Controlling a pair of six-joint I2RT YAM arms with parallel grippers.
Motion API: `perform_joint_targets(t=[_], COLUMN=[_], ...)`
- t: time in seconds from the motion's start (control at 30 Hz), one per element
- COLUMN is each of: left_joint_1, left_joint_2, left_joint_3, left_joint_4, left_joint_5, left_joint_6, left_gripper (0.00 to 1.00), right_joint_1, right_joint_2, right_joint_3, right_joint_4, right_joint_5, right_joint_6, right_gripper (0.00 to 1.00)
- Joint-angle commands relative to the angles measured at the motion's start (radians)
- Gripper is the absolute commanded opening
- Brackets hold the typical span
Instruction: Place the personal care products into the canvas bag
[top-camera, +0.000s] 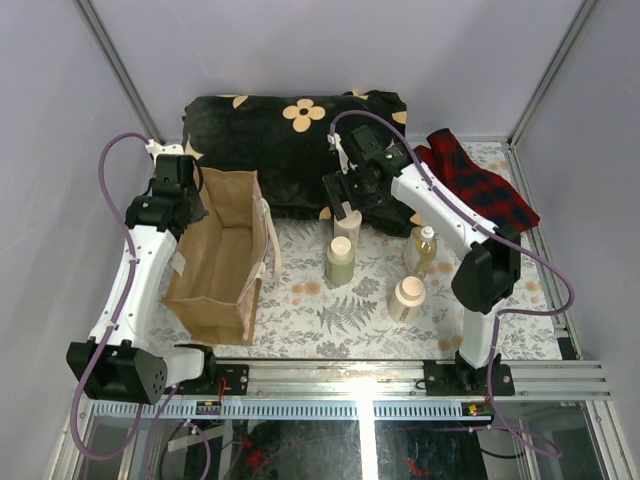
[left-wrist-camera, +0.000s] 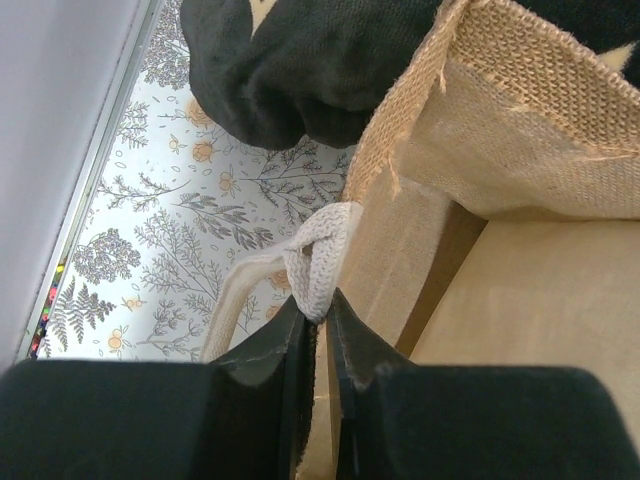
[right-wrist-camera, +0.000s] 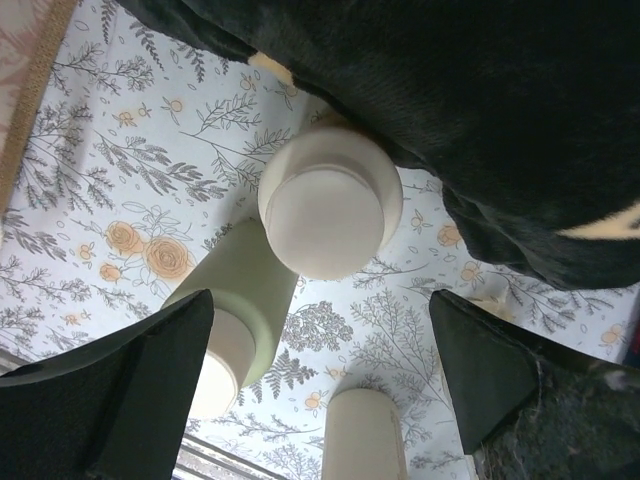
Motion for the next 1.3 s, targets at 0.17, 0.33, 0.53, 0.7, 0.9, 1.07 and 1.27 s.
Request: perform_joint_targets(t=[0.17, 0.33, 0.53, 0.7, 0.9, 1.07, 1.27], left_joint_1=[0.007, 0.007, 0.008, 0.009, 0.014, 0.015, 0.018], left_joint_2=[-0.03, -0.026, -0.021, -0.019, -0.022, -0.028, -0.028], left_joint_3=[-0.003, -0.002, 0.007, 0.009, -0.002, -0.021, -0.024], left_joint_4=[0.023, 0.025, 0.025, 0.025, 0.035, 0.054, 0.058], left_joint_5=[-0.002, -0.001, -0.003, -0.003, 0.004, 0.019, 0.025], left_joint_6=[0.02, 0.026, 0.029, 0.028, 0.022, 0.013, 0.009], left_gripper=[0.1, 0.1, 0.04, 0.0, 0.0, 0.0, 0.0], right_joint_1=[0.007, 0.01, 0.017, 0.018, 0.018, 0.018, 0.017], right_joint_2=[0.059, 0.077, 0.111, 0.113, 0.114, 0.123, 0.122], right_joint_3=[-0.072, -0.13, -0.131, -0.151, -0.078, 0.071, 0.214], right_joint_4=[0.128, 0.217, 0.246, 0.283, 0.23, 0.122, 0.02], right_joint_5=[-0.061, -0.05, -0.012, -0.008, 0.043, 0.079, 0.113], right_joint_6=[0.007, 0.004, -0.01, -0.026, -0.052, -0.081, -0.085], right_gripper=[0.96, 0.97, 0.85, 0.34, 0.14, 0.07, 0.01])
